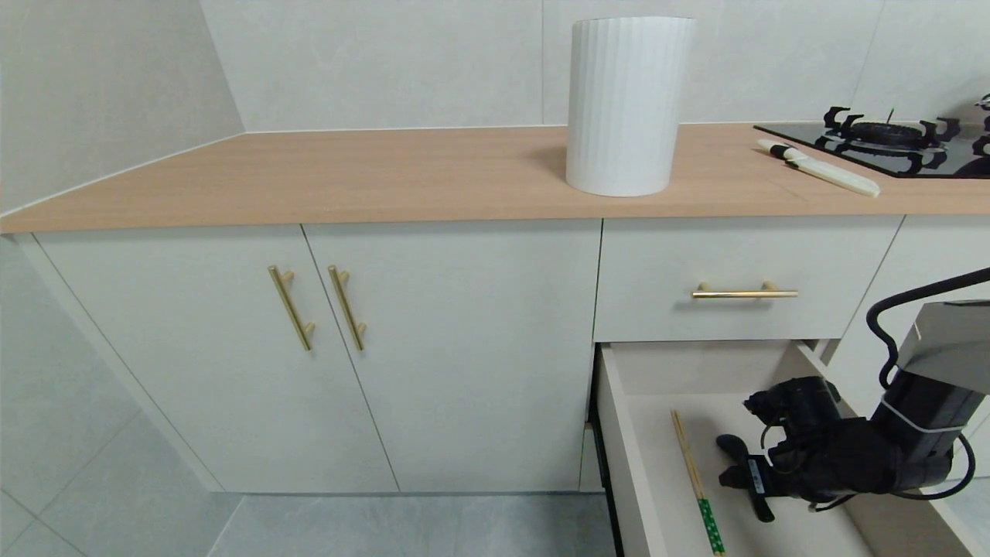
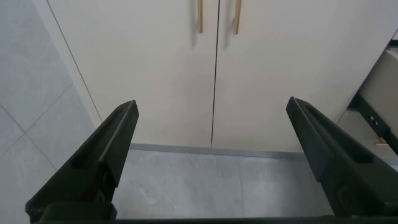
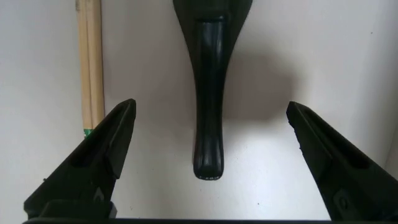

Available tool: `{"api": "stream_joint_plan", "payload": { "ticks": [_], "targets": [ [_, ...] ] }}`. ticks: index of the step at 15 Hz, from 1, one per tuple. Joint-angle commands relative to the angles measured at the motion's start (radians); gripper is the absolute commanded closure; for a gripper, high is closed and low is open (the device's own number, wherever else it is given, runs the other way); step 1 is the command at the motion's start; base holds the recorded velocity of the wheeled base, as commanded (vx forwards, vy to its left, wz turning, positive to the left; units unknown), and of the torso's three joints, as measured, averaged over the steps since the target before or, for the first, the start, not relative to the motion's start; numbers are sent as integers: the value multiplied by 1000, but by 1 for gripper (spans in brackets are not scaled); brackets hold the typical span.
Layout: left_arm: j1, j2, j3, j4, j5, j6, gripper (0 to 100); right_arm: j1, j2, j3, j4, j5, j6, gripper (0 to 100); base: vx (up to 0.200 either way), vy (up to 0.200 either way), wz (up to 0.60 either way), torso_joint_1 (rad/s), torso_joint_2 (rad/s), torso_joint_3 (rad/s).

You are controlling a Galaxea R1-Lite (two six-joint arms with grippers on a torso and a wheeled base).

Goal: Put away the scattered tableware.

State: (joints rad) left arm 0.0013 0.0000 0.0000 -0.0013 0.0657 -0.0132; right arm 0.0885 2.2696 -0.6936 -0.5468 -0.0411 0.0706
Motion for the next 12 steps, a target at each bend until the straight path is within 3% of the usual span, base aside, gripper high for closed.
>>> {"api": "stream_joint_plan", "payload": {
  "ticks": [1, 5, 12],
  "targets": [
    [0, 0, 0, 0, 0, -1, 0, 0, -65, 14, 1, -14, 1, 0, 0, 0, 0, 0, 0, 0],
    [0, 0, 0, 0, 0, -1, 0, 0, -410, 100, 53, -26, 1, 0, 0, 0, 0, 0, 0, 0],
    [0, 0, 0, 0, 0, -1, 0, 27, -898, 88, 498, -17, -3, 0, 0, 0, 0, 0, 0, 0]
  ]
}}
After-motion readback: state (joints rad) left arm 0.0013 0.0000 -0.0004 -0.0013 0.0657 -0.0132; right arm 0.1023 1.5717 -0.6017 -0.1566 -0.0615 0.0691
